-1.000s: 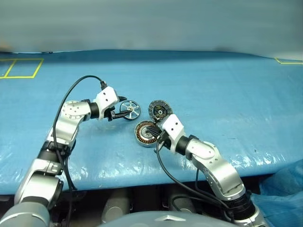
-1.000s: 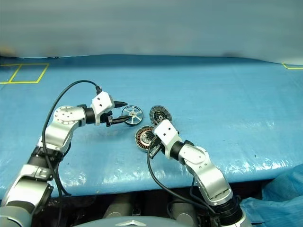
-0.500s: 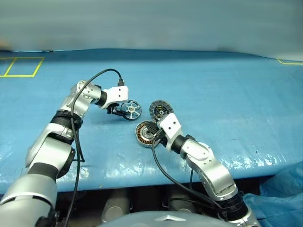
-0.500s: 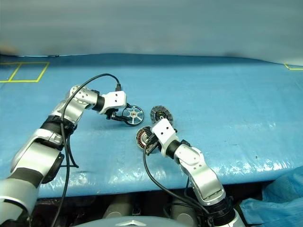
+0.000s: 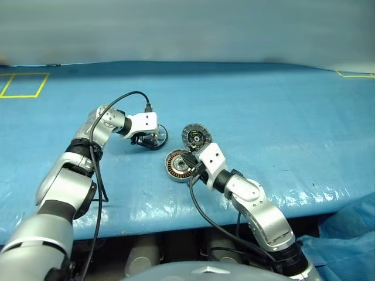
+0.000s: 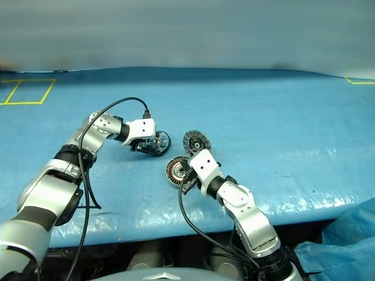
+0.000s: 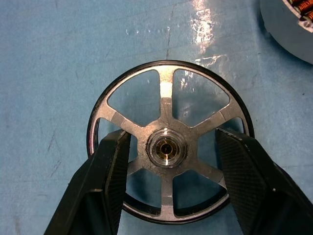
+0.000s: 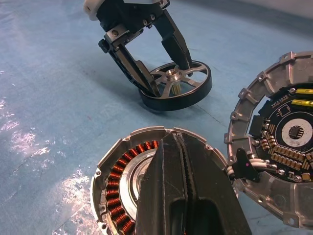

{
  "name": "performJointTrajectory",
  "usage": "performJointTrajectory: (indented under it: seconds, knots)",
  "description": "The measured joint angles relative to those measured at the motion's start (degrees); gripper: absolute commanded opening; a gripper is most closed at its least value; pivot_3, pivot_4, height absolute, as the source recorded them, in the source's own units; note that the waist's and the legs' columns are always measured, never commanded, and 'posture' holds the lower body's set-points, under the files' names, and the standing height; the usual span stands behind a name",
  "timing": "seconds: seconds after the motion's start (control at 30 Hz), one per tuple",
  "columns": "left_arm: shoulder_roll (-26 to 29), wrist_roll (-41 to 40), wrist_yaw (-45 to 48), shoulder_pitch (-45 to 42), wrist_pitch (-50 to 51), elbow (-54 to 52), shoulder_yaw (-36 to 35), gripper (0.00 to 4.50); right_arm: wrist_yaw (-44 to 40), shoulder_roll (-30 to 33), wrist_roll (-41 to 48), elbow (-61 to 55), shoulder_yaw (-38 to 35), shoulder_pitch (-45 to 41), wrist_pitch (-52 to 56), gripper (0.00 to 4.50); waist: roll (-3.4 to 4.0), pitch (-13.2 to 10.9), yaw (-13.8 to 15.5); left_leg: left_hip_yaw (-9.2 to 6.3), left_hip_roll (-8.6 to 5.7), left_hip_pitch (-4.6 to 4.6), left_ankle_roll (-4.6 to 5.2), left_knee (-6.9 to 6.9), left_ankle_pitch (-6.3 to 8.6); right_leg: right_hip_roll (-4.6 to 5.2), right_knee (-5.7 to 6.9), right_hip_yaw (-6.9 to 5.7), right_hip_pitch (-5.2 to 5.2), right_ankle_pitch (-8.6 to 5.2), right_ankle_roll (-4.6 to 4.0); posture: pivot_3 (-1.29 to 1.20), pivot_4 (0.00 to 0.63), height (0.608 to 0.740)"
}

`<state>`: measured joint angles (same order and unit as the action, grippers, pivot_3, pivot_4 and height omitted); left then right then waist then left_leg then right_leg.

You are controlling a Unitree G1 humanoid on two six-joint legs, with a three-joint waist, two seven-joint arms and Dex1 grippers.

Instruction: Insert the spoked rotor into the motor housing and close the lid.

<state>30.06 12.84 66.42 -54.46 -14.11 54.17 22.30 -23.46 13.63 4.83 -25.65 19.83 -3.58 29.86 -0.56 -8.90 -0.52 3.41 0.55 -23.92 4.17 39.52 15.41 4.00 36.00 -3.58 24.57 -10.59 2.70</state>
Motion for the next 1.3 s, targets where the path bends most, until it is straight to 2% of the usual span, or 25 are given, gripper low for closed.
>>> performJointTrajectory:
  seconds: [0.03,0.17,0.5,0.73,1.0,1.3]
  knots:
    - [0.01,0.0,-0.12,0.15,-0.03,0.0,-0.25,2.89,-0.02,0.01,0.0,0.0,0.0,0.0,0.0,0.0,0.0,0.0,-0.06,0.0,0.0,0.0,0.0,0.01,0.0,0.0,0.01,0.01,0.0,0.01,0.01,0.0,0.15,0.74]
    - [0.31,-0.1,0.03,0.45,-0.28,-0.15,-1.48,1.75,-0.1,0.11,0.0,0.0,0.01,0.0,0.01,0.0,0.01,0.01,-0.06,0.0,0.0,0.05,0.01,0.04,0.0,0.01,0.05,0.02,-0.04,0.02,0.01,0.0,0.15,0.74]
    - [0.46,-0.16,-0.17,0.75,-1.18,-0.28,-2.17,1.75,-0.25,0.78,0.01,-0.33,-0.02,0.04,0.33,0.0,0.01,0.04,0.0,0.02,-0.02,0.1,0.03,0.09,0.02,0.03,0.09,0.05,-0.09,0.04,0.03,0.0,0.15,0.74]
    - [0.57,-2.83,0.14,2.79,-1.42,-0.73,-5.79,1.75,-0.07,2.2,0.43,-1.68,-2.28,1.94,0.67,0.0,0.01,0.04,0.01,0.04,-0.03,0.07,0.04,0.1,0.02,0.04,0.08,0.06,-0.07,0.05,0.04,0.0,0.15,0.74]
    - [2.12,-10.52,7.49,8.76,1.57,-7.74,-10.2,1.75,-0.31,4.96,1.21,-3.04,-6.7,6.43,0.81,0.0,0.0,0.03,0.02,0.07,-0.03,0.01,-0.02,0.11,-0.01,0.05,0.05,0.07,-0.03,0.17,-0.16,0.0,0.15,0.74]
    - [2.86,-13.33,7.46,11.23,3.84,-13.26,-11.68,1.75,-0.3,5.16,1.29,-2.89,-8.02,7.15,0.75,0.0,0.0,0.03,0.06,0.06,-0.03,0.03,0.04,0.18,0.02,0.04,0.08,0.09,-0.04,0.14,-0.1,0.0,0.15,0.74]
